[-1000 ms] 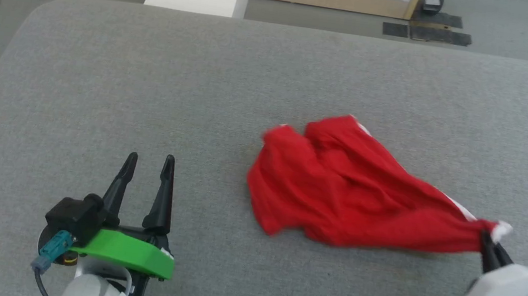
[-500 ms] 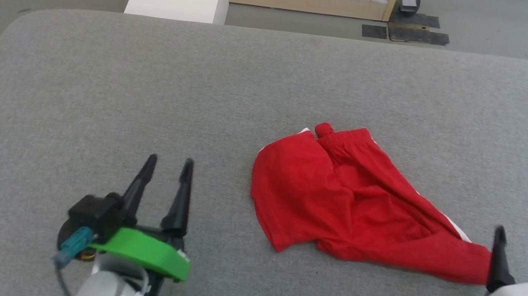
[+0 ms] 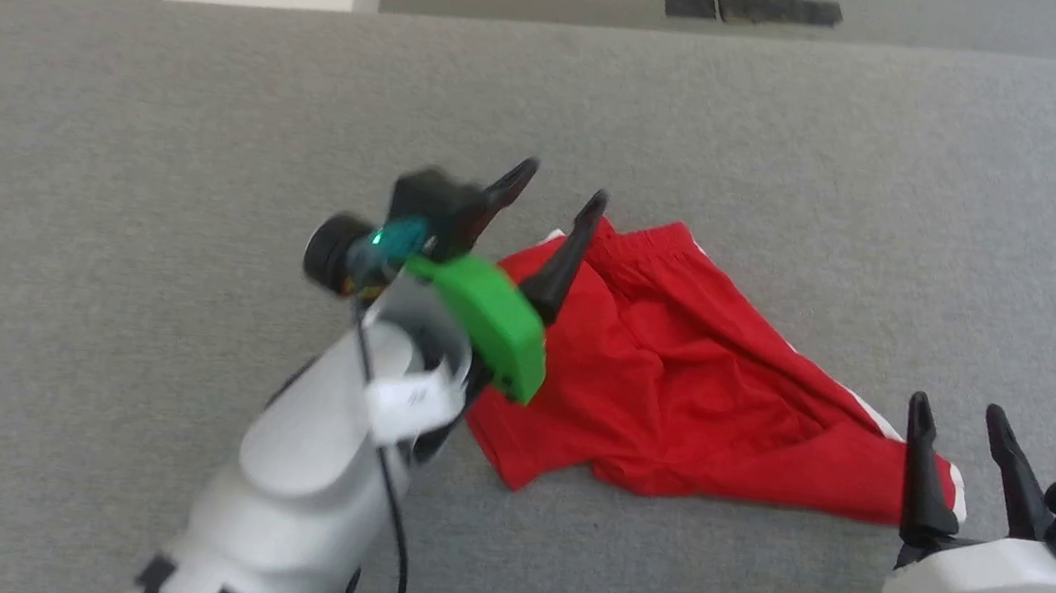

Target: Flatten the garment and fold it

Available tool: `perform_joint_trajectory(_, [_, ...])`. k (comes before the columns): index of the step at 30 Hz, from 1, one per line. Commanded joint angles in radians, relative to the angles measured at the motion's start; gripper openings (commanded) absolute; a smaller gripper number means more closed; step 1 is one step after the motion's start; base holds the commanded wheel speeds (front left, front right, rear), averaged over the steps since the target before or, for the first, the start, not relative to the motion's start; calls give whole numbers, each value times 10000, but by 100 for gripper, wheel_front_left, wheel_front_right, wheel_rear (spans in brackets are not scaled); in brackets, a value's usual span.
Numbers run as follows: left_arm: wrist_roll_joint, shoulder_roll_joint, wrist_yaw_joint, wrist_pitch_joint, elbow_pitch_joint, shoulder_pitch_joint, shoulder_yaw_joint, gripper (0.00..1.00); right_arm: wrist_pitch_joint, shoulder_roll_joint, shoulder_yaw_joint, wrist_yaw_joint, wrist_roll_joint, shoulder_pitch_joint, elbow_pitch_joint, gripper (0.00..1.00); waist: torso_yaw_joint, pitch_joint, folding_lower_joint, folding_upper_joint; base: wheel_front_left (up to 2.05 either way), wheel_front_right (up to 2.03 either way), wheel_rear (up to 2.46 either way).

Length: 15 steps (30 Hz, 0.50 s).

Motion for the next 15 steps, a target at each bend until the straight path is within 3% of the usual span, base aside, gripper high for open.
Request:
perform_joint_trajectory(1, [-208, 19, -54, 217, 335, -487, -180, 100, -52, -1, 85, -15, 92, -59, -66, 100, -370, 417, 0, 0, 0, 0, 0])
perform_joint_trajectory(11, [-1009, 19, 567, 4075, 3282, -2799, -1899, 100, -317, -1, 501, -15, 350, -439, -93, 100, -1062, 1305, 0, 0, 0, 0, 0])
perform_joint_trajectory(15, [-1203, 19, 610, 5784, 4060, -3126, -2353, 100, -463, -1, 557, -15, 481, -553, -25, 100, -1206, 1537, 0, 0, 0, 0, 0])
